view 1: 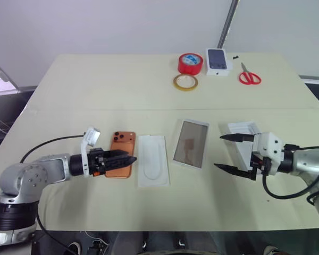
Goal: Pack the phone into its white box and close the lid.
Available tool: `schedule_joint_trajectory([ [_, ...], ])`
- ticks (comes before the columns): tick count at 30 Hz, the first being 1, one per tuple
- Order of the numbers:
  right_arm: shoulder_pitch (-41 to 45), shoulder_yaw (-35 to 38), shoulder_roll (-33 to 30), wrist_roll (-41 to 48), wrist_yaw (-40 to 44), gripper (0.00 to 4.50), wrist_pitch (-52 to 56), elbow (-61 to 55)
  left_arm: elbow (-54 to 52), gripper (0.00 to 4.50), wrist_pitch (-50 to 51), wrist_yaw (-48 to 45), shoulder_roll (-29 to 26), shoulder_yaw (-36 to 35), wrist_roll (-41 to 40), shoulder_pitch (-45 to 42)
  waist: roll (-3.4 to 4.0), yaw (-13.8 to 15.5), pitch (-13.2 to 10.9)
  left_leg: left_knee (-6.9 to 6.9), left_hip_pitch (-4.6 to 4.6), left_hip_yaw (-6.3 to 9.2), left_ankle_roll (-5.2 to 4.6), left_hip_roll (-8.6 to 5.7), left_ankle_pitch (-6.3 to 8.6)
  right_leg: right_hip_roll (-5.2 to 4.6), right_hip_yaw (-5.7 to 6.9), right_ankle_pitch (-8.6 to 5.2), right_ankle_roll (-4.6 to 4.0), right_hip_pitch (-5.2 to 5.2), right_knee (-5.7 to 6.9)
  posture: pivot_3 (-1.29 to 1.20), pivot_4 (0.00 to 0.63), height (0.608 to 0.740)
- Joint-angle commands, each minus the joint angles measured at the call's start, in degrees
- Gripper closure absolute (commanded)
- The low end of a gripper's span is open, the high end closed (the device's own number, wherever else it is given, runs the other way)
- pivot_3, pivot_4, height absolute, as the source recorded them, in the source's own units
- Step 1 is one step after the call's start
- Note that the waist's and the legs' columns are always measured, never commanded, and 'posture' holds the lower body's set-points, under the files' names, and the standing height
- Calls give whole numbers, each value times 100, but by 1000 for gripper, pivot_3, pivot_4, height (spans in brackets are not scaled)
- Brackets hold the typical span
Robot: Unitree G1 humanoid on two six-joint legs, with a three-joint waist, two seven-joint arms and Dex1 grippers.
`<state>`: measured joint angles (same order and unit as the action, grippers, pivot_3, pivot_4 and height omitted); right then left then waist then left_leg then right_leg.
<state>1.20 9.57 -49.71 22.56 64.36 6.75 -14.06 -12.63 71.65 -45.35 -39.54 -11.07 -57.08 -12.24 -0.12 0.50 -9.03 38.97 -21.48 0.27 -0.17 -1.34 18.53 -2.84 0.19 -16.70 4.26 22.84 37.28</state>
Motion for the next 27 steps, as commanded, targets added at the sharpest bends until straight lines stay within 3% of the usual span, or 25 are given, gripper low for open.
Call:
schedule_joint_trajectory([
  [1, 73, 84, 24, 10, -32, 78, -136, -49, -52, 0, 382, 436, 92, 27, -86, -134, 0, 9, 0, 1, 2, 0, 0, 0, 0, 0, 0, 0, 0, -2, 1, 0, 150, 740],
  [12, 10, 116, 130, -111, -211, 78, -249, -38, 350, 0, 572, 521, 468, 613, 183, -580, -1, 8, 0, 1, -1, 0, 2, -1, -1, 0, 0, 0, 0, -1, -2, 0, 150, 740],
  [23, -81, 261, 90, -136, -241, 78, -363, 34, 538, 0, 833, 747, 586, 694, 247, -642, 13, 16, 8, 1, 7, 0, 4, -1, -2, 0, 0, 0, -1, -8, -1, 0, 150, 740],
  [26, -56, 259, 107, -157, -259, 0, -415, 110, 640, 812, 1002, 978, 641, 604, 290, -726, 13, 8, 8, 1, 7, 0, 4, -1, -2, 0, 0, 0, -1, -8, -1, 0, 150, 740],
  [27, -49, 251, 109, -161, -263, 0, -427, 124, 616, 1267, 992, 999, 611, 656, 346, -734, 13, 2, 8, 1, 7, 0, 4, -1, -2, 0, 0, 0, -1, -8, 0, 0, 150, 740],
])
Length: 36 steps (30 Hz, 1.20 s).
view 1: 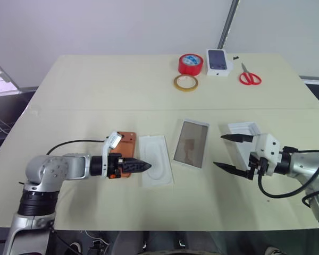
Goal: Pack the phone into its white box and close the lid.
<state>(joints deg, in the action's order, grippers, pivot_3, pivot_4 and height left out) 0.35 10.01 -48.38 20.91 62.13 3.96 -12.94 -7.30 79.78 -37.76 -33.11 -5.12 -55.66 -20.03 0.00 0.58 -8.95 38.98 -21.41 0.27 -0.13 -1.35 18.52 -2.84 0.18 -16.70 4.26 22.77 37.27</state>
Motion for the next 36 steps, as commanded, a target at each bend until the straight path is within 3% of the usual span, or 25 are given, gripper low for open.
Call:
schedule_joint_trajectory([
  [1, 40, 195, -23, 5, -43, 0, -158, 22, 31, 1822, 113, 210, -94, 154, 268, 57, 0, -11, 0, 0, 0, 0, 0, 0, 0, 0, 0, 0, 0, 0, 0, 0, 150, 740],
  [2, 47, 179, -17, 2, -51, 0, -174, 33, 29, 2272, 106, 252, -99, 164, 313, 59, 0, -10, 0, -1, -1, 0, 0, 0, 0, 0, 0, 0, 0, 1, 0, 0, 150, 740],
  [13, 73, 134, 16, -20, -115, 0, -259, 78, 111, 2272, 487, 440, 74, 61, 248, -20, 4, 4, 2, 0, 1, 0, 1, 0, -1, 0, 0, 0, 0, -1, 0, 0, 150, 740],
  [16, 104, 100, 26, -54, -151, 0, -287, 70, 104, 3106, 626, 506, 135, 50, 268, -22, 3, -3, 2, 0, 1, 1, 1, 0, -1, 0, 0, 0, 0, 0, 0, 0, 150, 740],
  [18, 118, 82, 36, -54, -177, 0, -272, 29, 115, 4183, 711, 587, 194, -11, 285, -27, 4, 1, 2, -1, -1, 0, 1, 0, -1, 0, 0, 0, 0, 1, 1, 0, 150, 740],
  [19, 120, 72, 40, -58, -190, 0, -268, -2, 141, 4490, 749, 613, 210, -38, 303, -44, 10, 5, 6, -1, 0, 1, 1, 0, -1, 0, 0, 0, 0, 1, 1, 0, 150, 740],
  [25, 182, 15, 43, -117, -231, 0, -309, -37, 489, 4490, 915, 908, 469, -447, 416, -295, 15, 9, 9, 0, 2, 1, 1, 0, -1, 0, 0, 0, 0, -2, 1, 0, 150, 740],
  [28, 234, -79, 101, -51, -247, 0, -187, -142, 769, 4490, 1198, 1107, 801, -995, 341, -564, 12, 9, 7, 1, 2, 1, 1, -1, -1, 0, 0, 0, 1, -1, 3, 0, 150, 740],
  [30, 244, -230, 164, -60, -229, 0, -144, -240, 938, 4490, 1260, 1179, 964, -1313, 267, -738, 11, 5, 6, 2, 1, 1, 3, -1, -2, 2, 0, 1, 1, 0, 4, 0, 150, 740],
  [36, 511, -1048, 501, -423, -491, 0, 282, -416, 786, 4490, 637, 1078, 946, -1374, 371, -979, -9, 2, -6, 2, -8, 2, 37, -1, -21, 5, 0, 1, 2, 10, 5, 0, 150, 740],
])
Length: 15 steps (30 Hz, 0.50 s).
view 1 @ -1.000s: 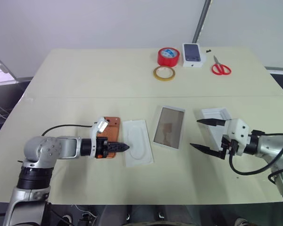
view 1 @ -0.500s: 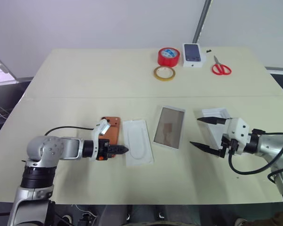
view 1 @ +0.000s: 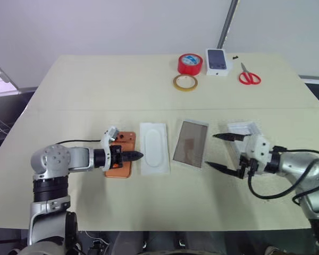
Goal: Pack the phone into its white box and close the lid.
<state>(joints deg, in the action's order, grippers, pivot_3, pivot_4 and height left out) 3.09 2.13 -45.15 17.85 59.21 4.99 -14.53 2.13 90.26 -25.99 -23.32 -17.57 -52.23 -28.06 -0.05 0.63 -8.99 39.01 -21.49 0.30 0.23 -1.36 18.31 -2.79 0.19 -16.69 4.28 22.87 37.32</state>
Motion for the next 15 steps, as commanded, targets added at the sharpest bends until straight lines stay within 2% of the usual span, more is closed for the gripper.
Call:
schedule_joint_trajectory([
  [1, 347, -466, 256, -238, -234, 0, 243, -256, -100, 4490, -387, -110, -77, -103, 48, -231, -5, -3, -3, 0, 0, 0, 3, 0, -2, 0, 0, 0, 0, 1, 1, 0, 150, 740],
  [5, 722, -1107, 540, -799, -526, 0, 514, -211, 105, 4490, -418, -143, -153, -199, 39, -371, -5, -7, -3, -1, -1, 0, 8, 0, -3, 0, 0, 0, 0, 5, 1, 0, 150, 740],
  [10, 889, -1699, 437, -1430, -425, 0, 631, 142, 73, 4490, -357, -134, -107, -280, -17, -410, -8, 14, -4, 1, -29, 1, 14, -4, -7, 0, 0, 0, 0, 32, 3, 0, 150, 740],
  [13, 907, -1770, 381, -1523, -354, 815, 674, 311, 2, 4500, -360, -58, -33, -368, -31, -355, -11, 1, -4, 7, -36, 2, 14, -6, -7, -1, 0, 1, 1, 35, 3, 0, 150, 740],
  [15, 929, -1631, 421, -1281, -265, 1841, 704, 191, -78, 4500, -346, -25, -15, -411, -45, -326, -12, -2, -4, 9, -35, 2, 14, -6, -7, -1, 0, 1, 1, 33, 4, 0, 150, 740],
])
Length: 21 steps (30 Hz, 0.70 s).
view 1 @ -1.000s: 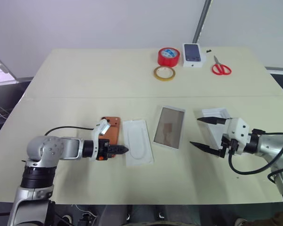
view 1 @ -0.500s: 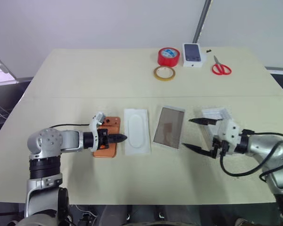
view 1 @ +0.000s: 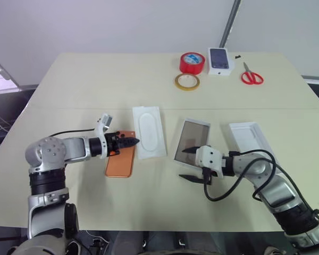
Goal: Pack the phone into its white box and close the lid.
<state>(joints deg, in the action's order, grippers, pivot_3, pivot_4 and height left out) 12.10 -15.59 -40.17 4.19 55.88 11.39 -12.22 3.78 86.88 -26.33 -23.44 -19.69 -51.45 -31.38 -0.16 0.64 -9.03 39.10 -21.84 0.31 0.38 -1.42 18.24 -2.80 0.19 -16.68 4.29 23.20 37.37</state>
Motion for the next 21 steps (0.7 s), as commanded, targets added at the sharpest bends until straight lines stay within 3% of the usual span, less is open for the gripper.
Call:
schedule_joint_trajectory([
  [1, 47, 191, -60, 171, 109, 2345, 70, -77, -264, 4500, 21, 13, 1, -222, -140, 3, -1, -2, -1, 0, 1, 0, 1, 0, 0, 0, 0, 0, 0, 0, 3, 0, 150, 740],
  [5, 51, 182, -76, 190, 240, 4341, -68, -66, -158, 4500, 117, 49, 33, -323, -153, -59, -1, -10, -1, 0, 0, 1, 2, 0, -1, 0, 0, 0, 0, 5, 8, 0, 150, 740],
  [6, 56, 129, -99, 125, 287, 4429, -186, -8, -134, 4500, 108, 43, 30, -322, -145, -98, -1, -10, -1, -1, 0, 1, 2, 0, -1, 0, 0, 0, 0, 5, 8, 0, 150, 740],
  [16, 429, -217, 106, -80, 782, 4429, -1219, 668, 338, 4500, 562, -82, -44, -574, -501, -549, -5, -42, -3, 0, 3, 1, 8, 0, -4, 4, 1, 0, 0, 6, 15, 0, 150, 740],
  [19, 494, -148, 219, 156, 822, 4429, -958, 607, 346, 4500, 562, -23, -35, -553, -595, -571, -6, -46, -4, 1, 3, 1, 9, 0, -5, 4, 1, 0, 0, 7, 17, 0, 150, 740],
  [21, 516, -117, 280, 279, 849, 3890, -821, 538, 294, 4500, 562, 45, 64, -518, -601, -526, -7, -44, -4, 1, 3, 2, 11, 0, -6, 4, 1, 0, 0, 7, 17, 0, 150, 740],
])
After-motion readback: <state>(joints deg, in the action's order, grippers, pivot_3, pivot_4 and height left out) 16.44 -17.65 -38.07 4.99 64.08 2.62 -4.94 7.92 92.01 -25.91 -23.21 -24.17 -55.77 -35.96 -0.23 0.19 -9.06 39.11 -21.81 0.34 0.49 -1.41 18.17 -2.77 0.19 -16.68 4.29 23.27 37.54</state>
